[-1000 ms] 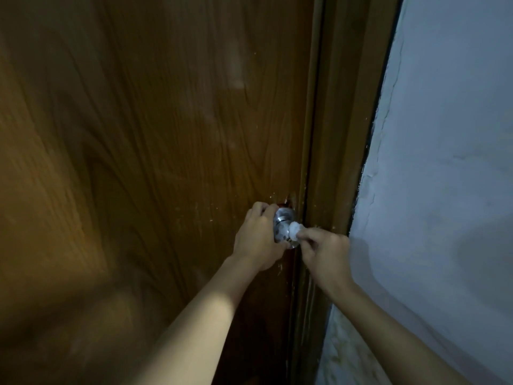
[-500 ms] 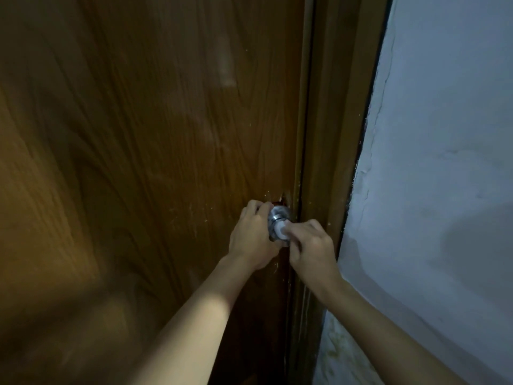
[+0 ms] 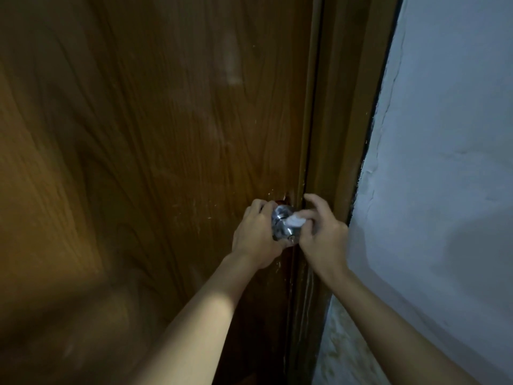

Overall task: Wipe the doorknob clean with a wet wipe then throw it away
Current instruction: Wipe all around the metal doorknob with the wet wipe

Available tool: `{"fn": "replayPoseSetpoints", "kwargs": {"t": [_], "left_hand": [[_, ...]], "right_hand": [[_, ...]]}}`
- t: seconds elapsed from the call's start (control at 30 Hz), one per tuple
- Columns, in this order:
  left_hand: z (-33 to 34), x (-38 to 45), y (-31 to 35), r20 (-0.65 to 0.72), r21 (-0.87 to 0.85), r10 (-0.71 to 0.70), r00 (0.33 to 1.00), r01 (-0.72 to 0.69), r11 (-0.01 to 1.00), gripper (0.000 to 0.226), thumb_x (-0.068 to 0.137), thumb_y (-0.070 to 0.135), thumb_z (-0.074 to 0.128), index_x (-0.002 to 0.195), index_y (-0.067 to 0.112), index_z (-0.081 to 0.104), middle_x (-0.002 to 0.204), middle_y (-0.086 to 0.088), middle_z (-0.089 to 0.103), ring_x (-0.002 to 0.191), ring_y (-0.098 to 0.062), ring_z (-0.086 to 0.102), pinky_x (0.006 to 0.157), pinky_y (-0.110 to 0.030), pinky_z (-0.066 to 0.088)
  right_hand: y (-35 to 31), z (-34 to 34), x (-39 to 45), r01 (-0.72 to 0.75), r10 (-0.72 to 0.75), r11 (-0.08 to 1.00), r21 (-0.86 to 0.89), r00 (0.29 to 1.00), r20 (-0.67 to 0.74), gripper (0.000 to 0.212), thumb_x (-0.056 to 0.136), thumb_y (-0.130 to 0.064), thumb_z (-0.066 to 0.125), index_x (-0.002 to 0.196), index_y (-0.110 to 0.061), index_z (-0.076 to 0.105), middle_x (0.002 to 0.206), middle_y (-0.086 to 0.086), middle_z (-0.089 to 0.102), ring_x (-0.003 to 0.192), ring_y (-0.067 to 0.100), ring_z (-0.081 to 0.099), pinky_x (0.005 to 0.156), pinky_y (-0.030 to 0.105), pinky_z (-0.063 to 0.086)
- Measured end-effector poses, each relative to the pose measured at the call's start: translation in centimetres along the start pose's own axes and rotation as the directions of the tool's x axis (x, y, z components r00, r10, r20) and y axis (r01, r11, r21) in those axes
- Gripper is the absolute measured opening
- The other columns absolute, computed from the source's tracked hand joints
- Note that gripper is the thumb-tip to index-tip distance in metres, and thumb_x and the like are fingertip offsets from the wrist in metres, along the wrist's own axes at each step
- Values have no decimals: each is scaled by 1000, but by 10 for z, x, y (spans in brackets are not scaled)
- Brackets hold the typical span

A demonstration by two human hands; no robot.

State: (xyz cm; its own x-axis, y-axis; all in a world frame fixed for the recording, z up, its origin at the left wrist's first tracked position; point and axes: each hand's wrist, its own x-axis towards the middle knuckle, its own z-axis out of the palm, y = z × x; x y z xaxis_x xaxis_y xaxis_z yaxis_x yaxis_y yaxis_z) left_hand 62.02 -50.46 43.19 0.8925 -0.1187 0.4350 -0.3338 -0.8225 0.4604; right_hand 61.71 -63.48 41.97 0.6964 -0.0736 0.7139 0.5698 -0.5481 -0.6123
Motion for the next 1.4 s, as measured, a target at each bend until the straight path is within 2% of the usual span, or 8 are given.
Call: {"fn": "replayPoseSetpoints", "kwargs": {"t": [0.13,0.23,0.43,0.7,0.87,1.0,1.23,1.4], "left_hand": [[1,-1,-1,-9,7,14,1000,-14,1000,67,72,23,73,129,14,40,128,-3,41,116,-19,41,89,-32,45],[2,-1,-2,-7,8,13,1000,-13,1000,69,71,25,74,130,14,40,127,-4,41,115,-19,41,88,-31,44],[2,-1,-2,-7,17,-10,1000,10,1000,74,68,33,77,129,18,39,125,0,40,116,-17,40,90,-29,39],[2,0,-1,-4,25,-2,1000,2,1000,73,69,28,77,130,15,39,126,-2,40,116,-18,39,91,-29,40],[2,0,-2,-10,26,4,1000,-3,1000,74,69,33,77,130,16,39,126,-1,41,116,-18,40,89,-28,39],[1,0,-1,5,29,1,1000,-1,1000,76,68,34,77,131,16,38,127,-1,40,117,-18,39,92,-30,39],[0,-1,-1,-1,27,11,1000,-11,1000,67,73,29,72,130,14,40,128,-4,41,116,-19,41,92,-31,44],[-1,-1,0,14,35,-4,1000,4,999,72,70,31,76,130,16,39,126,-1,40,116,-18,39,92,-31,42]], "right_hand": [[-3,7,-5,147,-129,986,-74,969,210,35,78,13,56,109,-2,63,111,16,67,108,25,60,95,14,38],[2,5,-25,178,-163,978,-109,978,132,34,70,18,63,99,1,68,104,19,69,104,23,61,96,35,44],[12,-5,-31,-73,70,997,-33,995,-75,21,75,14,61,90,1,69,87,18,70,73,22,64,63,-4,39],[8,7,-21,136,-105,980,-145,974,203,41,81,10,55,120,-3,56,124,13,60,96,14,41,80,-5,29],[8,3,-30,81,-67,984,-159,993,93,36,74,15,59,107,2,64,109,19,68,92,28,59,82,25,45],[4,-5,-18,23,-19,986,-167,999,26,26,74,14,59,96,3,69,97,19,70,90,31,62,78,22,41],[4,6,-28,179,-136,977,-112,939,315,51,78,22,48,125,3,47,135,22,48,130,25,35,110,34,20],[9,2,-25,-84,94,995,-53,970,223,47,83,13,51,128,-1,45,130,20,53,110,29,59,85,-2,31]]}}
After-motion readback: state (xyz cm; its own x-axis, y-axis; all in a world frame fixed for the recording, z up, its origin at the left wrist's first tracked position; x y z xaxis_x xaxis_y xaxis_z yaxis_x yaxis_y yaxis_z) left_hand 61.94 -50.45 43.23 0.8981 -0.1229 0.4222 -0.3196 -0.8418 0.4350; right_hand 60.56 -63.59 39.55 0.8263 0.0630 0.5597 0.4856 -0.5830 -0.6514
